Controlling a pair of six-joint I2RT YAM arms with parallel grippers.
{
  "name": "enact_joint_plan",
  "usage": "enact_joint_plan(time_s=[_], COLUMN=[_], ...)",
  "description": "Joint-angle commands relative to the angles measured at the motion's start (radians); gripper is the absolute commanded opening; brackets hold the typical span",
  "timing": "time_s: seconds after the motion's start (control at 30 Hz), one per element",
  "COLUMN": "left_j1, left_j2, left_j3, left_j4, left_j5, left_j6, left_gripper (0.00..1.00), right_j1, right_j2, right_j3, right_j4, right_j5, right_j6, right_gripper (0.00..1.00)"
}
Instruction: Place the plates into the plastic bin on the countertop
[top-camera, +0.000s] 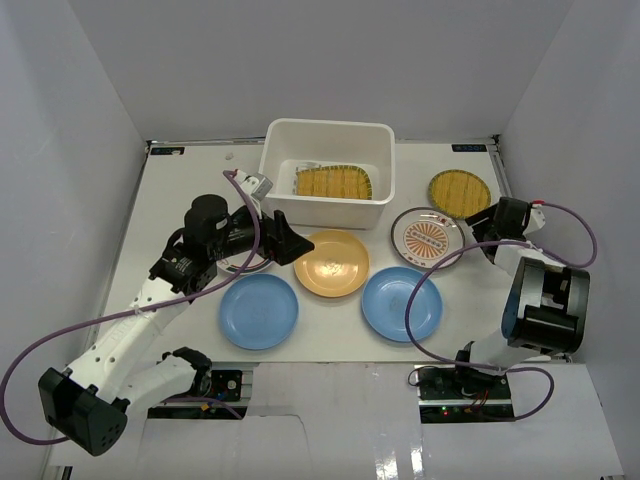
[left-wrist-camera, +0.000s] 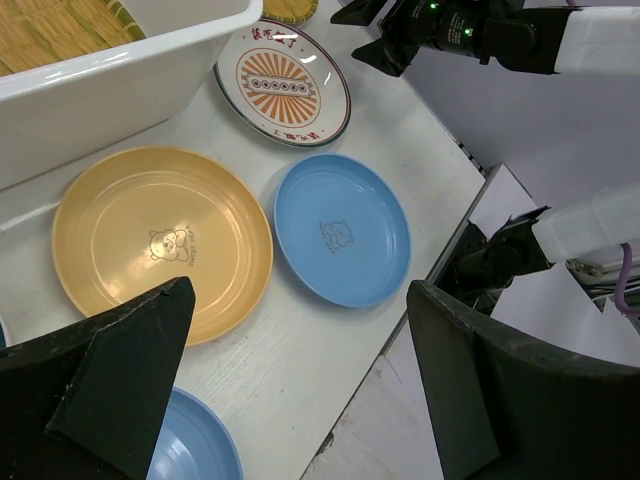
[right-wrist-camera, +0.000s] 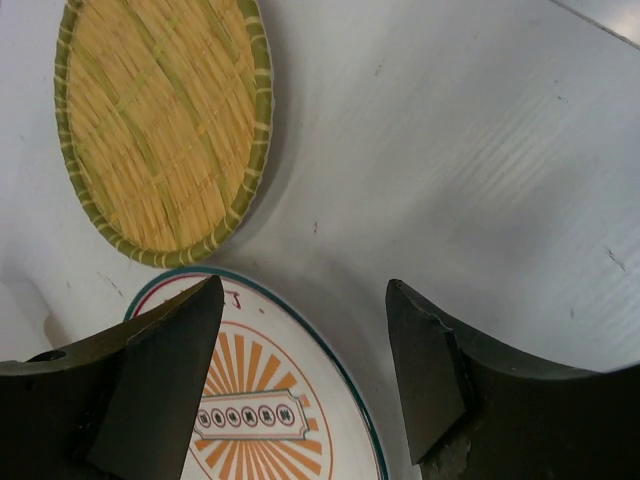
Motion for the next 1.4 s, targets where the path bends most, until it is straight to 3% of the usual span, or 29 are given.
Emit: enact_joint_plan(time_s=[0.0,0.23,0.43,0.47,0.63,0.8,1.07,1.2,1.3,1.37], left_j1=[-0.009,-0.012,-0.012,-0.012,-0.012,-0.012,-0.007,0.028,0.060,0.089], left_j2=[-0.023,0.001,-0.003,-0.003,0.007,0.007,-0.020,-0.033,-0.051,-0.062], left_j3=[0.011,0.004,-0.006,-0.006,-0.009,-0.010,-0.030,-0.039,-0.049,-0.055], left_j4=[0.017,0.021,0.028,0.028,0.029,0.028,0.011,-0.002,-0.009,-0.014], left_j5=[0.024,0.011,-0.025,-0.029,-0.062,-0.107,-0.357,-0.496,-0.619,-0.693], left_j6=[0.027,0.039,0.053,0.056,0.064,0.065,0.030,-0.008,-0.031,-0.051], left_gripper=[0.98,0.98,0.98,0.98,0.98,0.98,0.98,0.98,0.98,0.98], right_j1=[-0.036,-0.048,-0.045,-0.047,-0.047,-0.045,0.031,0.156,0.316,0.364], right_j2=[0.067,0.282,0.429,0.441,0.379,0.245,-0.006,-0.049,-0.013,0.041], right_j3=[-0.030,-0.005,0.012,0.012,-0.004,0.053,0.108,0.257,0.423,0.514], right_j4=[0.263,0.575,0.801,0.833,0.918,0.955,0.915,0.676,0.394,0.332], right_j5=[-0.087,-0.202,-0.211,-0.213,-0.176,-0.211,-0.345,-0.438,-0.484,-0.515], right_j6=[0.119,0.269,0.369,0.379,0.350,0.277,0.192,0.068,-0.066,-0.083], right_gripper=[0.72,0.70,0.52,0.41,0.22,0.11,0.08,0.08,0.08,0.08])
